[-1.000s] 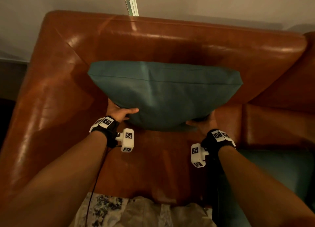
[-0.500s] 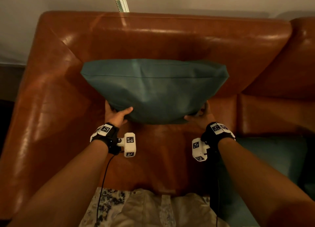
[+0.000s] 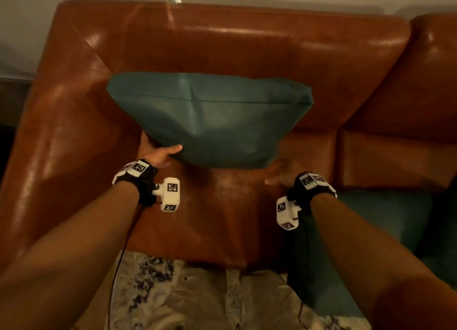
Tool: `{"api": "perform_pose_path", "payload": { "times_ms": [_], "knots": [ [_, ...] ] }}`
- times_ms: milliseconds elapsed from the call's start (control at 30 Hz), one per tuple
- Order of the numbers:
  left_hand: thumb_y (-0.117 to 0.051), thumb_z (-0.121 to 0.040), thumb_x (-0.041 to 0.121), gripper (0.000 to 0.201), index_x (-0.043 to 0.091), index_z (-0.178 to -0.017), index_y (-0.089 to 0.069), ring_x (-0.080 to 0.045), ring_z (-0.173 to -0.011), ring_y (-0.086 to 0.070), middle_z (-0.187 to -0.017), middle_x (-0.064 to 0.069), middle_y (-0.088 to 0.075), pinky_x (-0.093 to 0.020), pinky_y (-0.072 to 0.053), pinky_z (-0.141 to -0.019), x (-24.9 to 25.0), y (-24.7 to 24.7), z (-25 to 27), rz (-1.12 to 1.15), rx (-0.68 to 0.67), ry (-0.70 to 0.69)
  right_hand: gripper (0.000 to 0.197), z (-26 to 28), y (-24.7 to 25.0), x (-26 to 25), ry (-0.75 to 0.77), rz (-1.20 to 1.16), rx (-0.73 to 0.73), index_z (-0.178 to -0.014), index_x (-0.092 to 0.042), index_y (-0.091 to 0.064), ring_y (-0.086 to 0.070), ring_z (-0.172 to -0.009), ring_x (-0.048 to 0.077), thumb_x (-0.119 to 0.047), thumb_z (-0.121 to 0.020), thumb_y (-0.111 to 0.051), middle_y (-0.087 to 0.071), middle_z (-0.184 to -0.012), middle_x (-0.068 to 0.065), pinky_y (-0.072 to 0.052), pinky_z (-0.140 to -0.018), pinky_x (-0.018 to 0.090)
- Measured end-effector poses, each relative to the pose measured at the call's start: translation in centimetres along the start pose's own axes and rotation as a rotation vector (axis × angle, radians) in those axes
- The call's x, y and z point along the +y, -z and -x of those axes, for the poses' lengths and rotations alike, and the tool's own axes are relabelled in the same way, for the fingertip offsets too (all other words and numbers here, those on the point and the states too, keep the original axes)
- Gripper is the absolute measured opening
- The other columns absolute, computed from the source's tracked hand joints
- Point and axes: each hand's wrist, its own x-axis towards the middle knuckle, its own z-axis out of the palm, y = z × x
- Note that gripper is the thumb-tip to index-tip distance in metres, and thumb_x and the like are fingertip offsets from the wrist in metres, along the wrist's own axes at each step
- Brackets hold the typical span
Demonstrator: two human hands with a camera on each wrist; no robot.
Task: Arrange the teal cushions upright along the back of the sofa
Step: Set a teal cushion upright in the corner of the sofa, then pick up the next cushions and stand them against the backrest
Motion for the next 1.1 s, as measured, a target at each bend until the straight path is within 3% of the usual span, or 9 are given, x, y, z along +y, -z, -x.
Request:
{"api": "perform_pose_path", "payload": {
  "times_ms": [100, 233, 400, 567, 667, 767, 867, 1000, 1100],
  "knots": [
    [-0.079, -0.073, 0.005, 0.090, 0.029, -0.145, -0.031, -0.022, -0.114, -0.053, -0.140, 0.006, -0.047, -0.043, -0.050, -0.081, -1.9, -0.7, 1.2, -0.035, 0.004, 0.051, 0.106, -0.5, -0.5, 4.1, -0.114, 0.206, 0.017, -0.146, -0.028, -0.029, -0.044, -0.129, 0.042, -0.037, -0.057, -0.087, -0.040, -0.149, 0.013, -0.043, -0.098, 0.056],
    [-0.075, -0.079, 0.012, 0.069, 0.025, -0.137, -0.041, -0.026, -0.116, -0.057, -0.122, -0.003, -0.056, -0.043, -0.052, -0.087, -5.4, -2.1, 3.0, -0.084, -0.017, 0.131, 0.087, -0.7, -0.8, 10.8, -0.070, 0.643, 0.170, -0.146, -0.030, -0.029, -0.016, -0.146, 0.034, -0.047, -0.074, -0.073, -0.028, -0.156, 0.008, -0.008, -0.118, 0.055],
    [-0.072, -0.083, 0.015, 0.057, 0.016, -0.135, -0.049, -0.024, -0.101, -0.058, -0.115, -0.011, -0.060, -0.032, -0.051, -0.069, -8.1, -4.1, 6.0, -0.151, -0.115, 0.191, 0.042, 1.3, -0.4, 11.4, -0.019, 0.626, 0.305, -0.129, -0.030, -0.054, -0.049, -0.127, 0.027, -0.042, -0.089, -0.058, -0.058, -0.133, 0.003, -0.016, -0.116, 0.054],
    [-0.071, -0.083, 0.014, 0.050, 0.015, -0.130, -0.054, -0.022, -0.102, -0.058, -0.114, -0.008, -0.063, -0.040, -0.050, -0.089, -8.0, -6.0, 9.0, -0.287, -0.304, 0.154, 0.031, 4.8, 1.1, 11.8, 0.094, 0.453, 0.483, -0.119, -0.028, -0.063, -0.057, -0.117, 0.030, -0.036, -0.089, -0.058, -0.065, -0.121, 0.005, -0.019, -0.114, 0.053],
    [-0.072, -0.083, 0.014, 0.051, 0.014, -0.131, -0.053, -0.022, -0.100, -0.057, -0.116, -0.010, -0.062, -0.035, -0.048, -0.078, -7.3, -8.0, 11.6, -0.355, -0.441, 0.089, 0.025, 7.6, 3.3, 11.6, 0.168, 0.343, 0.564, -0.106, -0.024, -0.068, -0.061, -0.107, 0.032, -0.036, -0.086, -0.060, -0.069, -0.108, 0.008, -0.029, -0.109, 0.052],
    [-0.074, -0.082, 0.020, 0.058, 0.018, -0.135, -0.050, -0.020, -0.102, -0.058, -0.119, -0.007, -0.058, -0.029, -0.048, -0.070, -6.3, -10.1, 15.1, -0.519, -0.677, -0.003, 0.018, 11.0, 5.4, 10.2, 0.305, 0.241, 0.669, -0.095, -0.019, -0.070, -0.062, -0.098, 0.036, -0.033, -0.085, -0.063, -0.069, -0.102, 0.012, -0.043, -0.094, 0.049],
    [-0.079, -0.074, 0.032, 0.075, 0.026, -0.140, -0.044, -0.020, -0.117, -0.056, -0.137, -0.007, -0.053, -0.032, -0.051, -0.087, -6.0, -11.8, 17.7, -0.628, -0.839, -0.083, 0.019, 14.3, 7.2, 8.4, 0.428, 0.093, 0.757, -0.099, -0.016, -0.071, -0.061, -0.098, 0.034, -0.029, -0.086, -0.064, -0.068, -0.104, 0.012, -0.047, -0.087, 0.042],
    [-0.090, -0.041, 0.057, 0.124, 0.034, -0.148, -0.030, -0.012, -0.135, -0.045, -0.150, 0.007, -0.045, -0.037, -0.037, -0.113, -5.4, -12.7, 20.0, -0.666, -0.913, -0.236, 0.007, 17.2, 10.5, 6.9, 0.479, -0.174, 0.828, -0.089, -0.024, -0.069, -0.061, -0.091, 0.023, -0.027, -0.086, -0.064, -0.067, -0.092, 0.002, -0.049, -0.084, 0.037],
    [-0.092, -0.033, 0.059, 0.141, 0.046, -0.147, -0.010, -0.011, -0.143, -0.034, -0.157, 0.011, -0.033, -0.042, -0.029, -0.118, -6.0, -13.0, 19.5, -0.730, -0.848, -0.368, 0.008, 18.4, 12.9, 6.7, 0.526, -0.269, 0.846, -0.078, -0.027, -0.065, -0.062, -0.088, 0.022, -0.024, -0.085, -0.065, -0.066, -0.085, -0.001, -0.051, -0.083, 0.037]
  ]
}}
